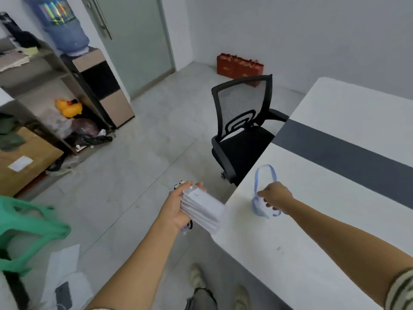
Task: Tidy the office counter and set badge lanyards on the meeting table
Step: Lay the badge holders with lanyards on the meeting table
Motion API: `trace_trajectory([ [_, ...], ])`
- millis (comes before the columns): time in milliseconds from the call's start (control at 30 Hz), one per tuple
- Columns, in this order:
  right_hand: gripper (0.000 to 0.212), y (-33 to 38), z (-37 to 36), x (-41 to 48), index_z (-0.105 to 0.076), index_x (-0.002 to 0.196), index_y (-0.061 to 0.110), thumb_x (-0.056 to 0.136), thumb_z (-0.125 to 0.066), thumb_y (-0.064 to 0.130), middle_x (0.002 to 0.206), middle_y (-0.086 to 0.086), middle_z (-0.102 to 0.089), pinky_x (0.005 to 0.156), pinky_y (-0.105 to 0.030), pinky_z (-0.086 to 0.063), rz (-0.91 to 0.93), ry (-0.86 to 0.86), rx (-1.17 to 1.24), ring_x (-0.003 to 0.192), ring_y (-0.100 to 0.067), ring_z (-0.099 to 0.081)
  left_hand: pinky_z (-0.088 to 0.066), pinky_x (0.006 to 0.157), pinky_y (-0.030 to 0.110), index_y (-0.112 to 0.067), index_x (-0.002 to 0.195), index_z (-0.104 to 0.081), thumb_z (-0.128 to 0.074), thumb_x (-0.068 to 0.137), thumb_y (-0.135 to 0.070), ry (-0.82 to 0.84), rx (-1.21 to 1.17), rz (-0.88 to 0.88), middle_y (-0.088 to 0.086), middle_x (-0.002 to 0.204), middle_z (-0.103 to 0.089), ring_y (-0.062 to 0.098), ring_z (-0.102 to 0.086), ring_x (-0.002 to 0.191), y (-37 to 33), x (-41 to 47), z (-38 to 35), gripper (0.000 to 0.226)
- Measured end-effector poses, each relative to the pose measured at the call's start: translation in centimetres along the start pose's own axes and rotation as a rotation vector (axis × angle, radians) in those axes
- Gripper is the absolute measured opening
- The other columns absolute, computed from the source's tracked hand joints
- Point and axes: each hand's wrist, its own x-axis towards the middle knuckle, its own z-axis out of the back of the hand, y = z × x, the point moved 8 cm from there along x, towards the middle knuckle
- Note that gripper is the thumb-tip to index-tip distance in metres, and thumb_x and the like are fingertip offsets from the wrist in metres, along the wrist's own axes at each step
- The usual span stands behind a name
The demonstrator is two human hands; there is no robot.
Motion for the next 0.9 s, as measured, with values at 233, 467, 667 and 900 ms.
trace_trajectory([
  [233,0.045,-5.7,1.3,2.9,-0.055,0.099,0.018,0.079,-0.065,0.057,0.088,-0.002,-0.064,0.08,-0.03,-0.053,-0.316,-0.037,-0.133,0.081,-0.019,-0.064,-0.053,0.069,0.035,-0.017,0.065,-0.057,-0.064,0.086,-0.027,0.068,0.098,0.143,0.009,0.093,-0.067,0.025,-0.068,0.079,-0.7,6.6,-2.2,0.025],
  [467,0.045,-6.3,-1.0,7.2,-0.057,0.088,0.023,0.072,-0.051,0.065,0.084,0.001,-0.065,0.064,-0.025,-0.051,-0.435,-0.136,-0.179,0.067,-0.018,-0.067,-0.05,0.08,0.038,-0.018,0.064,-0.064,-0.061,0.091,-0.026,0.127,0.192,0.284,0.008,0.093,-0.067,0.026,-0.066,0.085,-4.3,13.2,-3.1,0.029],
  [667,0.029,-3.6,1.2,7.8,-0.067,0.101,0.015,0.093,-0.042,0.027,0.092,-0.004,-0.064,0.07,-0.03,-0.048,-0.355,-0.325,-0.069,0.083,-0.026,-0.06,-0.05,0.087,0.039,-0.009,0.085,-0.064,-0.065,0.086,-0.022,0.183,0.318,0.367,0.008,0.089,-0.068,0.024,-0.067,0.085,-5.1,16.6,-5.2,0.013],
  [900,0.019,5.4,5.7,6.0,-0.072,0.092,0.015,0.088,-0.07,0.033,0.101,-0.008,-0.066,0.063,-0.027,-0.049,-0.012,-0.336,0.331,0.091,-0.028,-0.061,-0.048,0.083,0.039,-0.016,0.052,-0.056,-0.067,0.084,-0.024,0.164,0.29,0.387,0.008,0.072,-0.06,0.027,-0.063,0.079,-4.4,15.9,-5.9,0.035],
])
